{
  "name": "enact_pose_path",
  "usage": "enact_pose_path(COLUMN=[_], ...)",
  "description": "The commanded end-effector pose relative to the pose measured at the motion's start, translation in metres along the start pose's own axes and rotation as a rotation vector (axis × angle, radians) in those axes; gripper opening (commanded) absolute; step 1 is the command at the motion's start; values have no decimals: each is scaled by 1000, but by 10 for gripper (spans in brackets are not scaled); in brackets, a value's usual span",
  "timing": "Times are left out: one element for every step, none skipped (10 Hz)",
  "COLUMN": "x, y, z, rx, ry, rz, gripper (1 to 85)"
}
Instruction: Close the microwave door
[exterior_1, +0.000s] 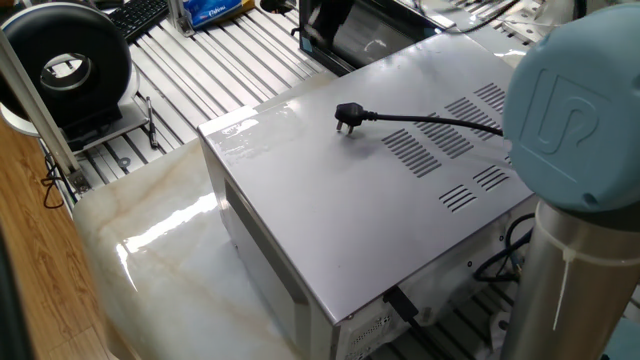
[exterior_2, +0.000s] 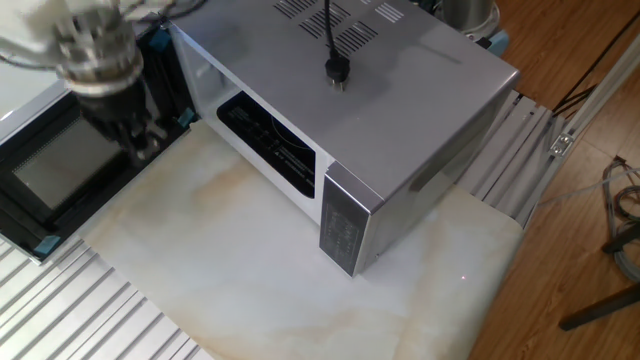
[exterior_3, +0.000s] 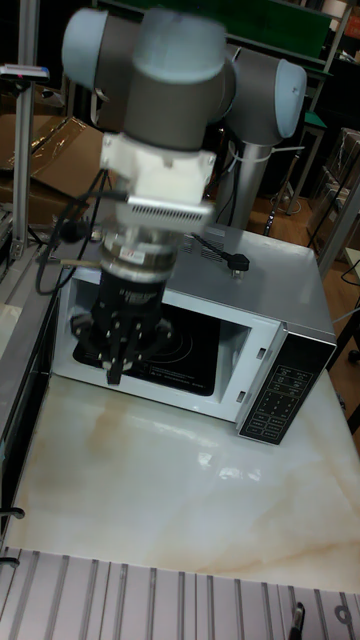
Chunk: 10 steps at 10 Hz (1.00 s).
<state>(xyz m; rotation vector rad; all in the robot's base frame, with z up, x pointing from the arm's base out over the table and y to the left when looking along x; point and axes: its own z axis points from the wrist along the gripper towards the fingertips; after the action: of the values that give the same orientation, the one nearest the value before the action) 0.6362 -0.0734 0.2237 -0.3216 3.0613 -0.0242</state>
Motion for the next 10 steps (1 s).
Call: enact_pose_path(x=[10,6,-4,-17,-26,-40,-54,-65,-64,-61], y=[17,17,10,4,12,22,15,12,16,17], z=[-47,-42,-24,4,4,2,1,-1,-1,0], rx=[25,15,9,-9,-37,-77,-48,-31,-49,-53], ry=[29,23,8,-10,-45,-101,-154,-199,-195,-185], rz=[21,10,-14,-26,-39,-46,-61,-66,-69,-72], gripper=[10,10,10,10,10,10,10,10,10,10])
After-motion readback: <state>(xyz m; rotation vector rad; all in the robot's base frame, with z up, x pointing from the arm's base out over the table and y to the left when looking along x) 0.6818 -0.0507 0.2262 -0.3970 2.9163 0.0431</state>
